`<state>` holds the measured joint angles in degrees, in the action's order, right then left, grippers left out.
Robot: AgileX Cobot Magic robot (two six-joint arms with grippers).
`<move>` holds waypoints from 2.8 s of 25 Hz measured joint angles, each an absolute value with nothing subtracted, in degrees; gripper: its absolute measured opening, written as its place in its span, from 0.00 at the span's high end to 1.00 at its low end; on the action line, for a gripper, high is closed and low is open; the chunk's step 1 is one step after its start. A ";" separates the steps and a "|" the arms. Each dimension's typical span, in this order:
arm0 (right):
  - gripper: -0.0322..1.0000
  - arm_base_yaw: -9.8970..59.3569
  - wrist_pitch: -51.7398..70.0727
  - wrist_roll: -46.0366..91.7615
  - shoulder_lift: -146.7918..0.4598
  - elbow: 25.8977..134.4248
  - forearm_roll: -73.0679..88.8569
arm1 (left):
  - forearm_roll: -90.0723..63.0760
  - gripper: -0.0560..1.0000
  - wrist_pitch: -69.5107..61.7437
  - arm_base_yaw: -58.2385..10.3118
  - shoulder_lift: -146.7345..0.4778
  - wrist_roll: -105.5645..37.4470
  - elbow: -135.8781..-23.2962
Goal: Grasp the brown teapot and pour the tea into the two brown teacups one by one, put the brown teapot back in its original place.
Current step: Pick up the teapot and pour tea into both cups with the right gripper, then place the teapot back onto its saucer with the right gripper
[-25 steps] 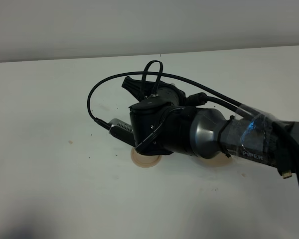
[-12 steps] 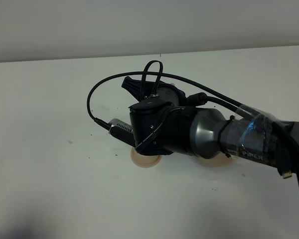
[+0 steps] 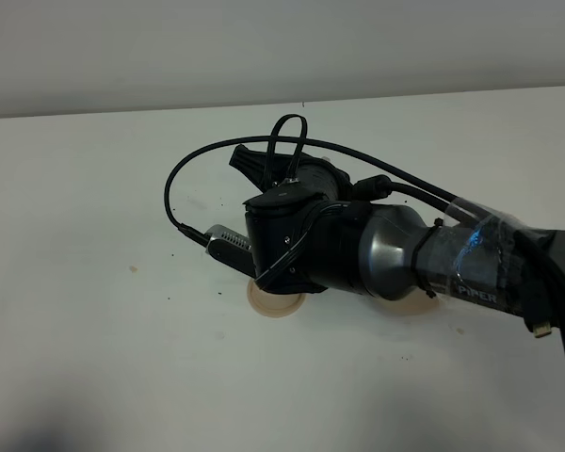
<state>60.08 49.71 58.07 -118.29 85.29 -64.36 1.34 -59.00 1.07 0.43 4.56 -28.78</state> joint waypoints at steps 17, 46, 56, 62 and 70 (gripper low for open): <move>0.86 60.08 49.66 57.24 -118.29 85.29 -62.19 | 1.34 0.64 -59.00 1.07 0.43 4.56 -28.78; 0.86 56.53 55.64 40.15 -112.64 85.29 -41.55 | 1.34 0.64 -59.00 1.07 0.43 4.56 -28.78; 0.86 48.21 51.58 42.49 -112.11 85.29 -25.01 | 1.34 0.64 -59.00 1.07 0.43 4.56 -28.78; 0.86 45.09 49.06 44.66 -112.11 85.29 -17.53 | 1.34 0.64 -59.00 1.07 0.43 4.56 -28.78; 0.86 41.75 48.56 44.80 -112.11 85.29 -8.92 | 1.34 0.64 -59.00 1.07 0.43 4.56 -28.78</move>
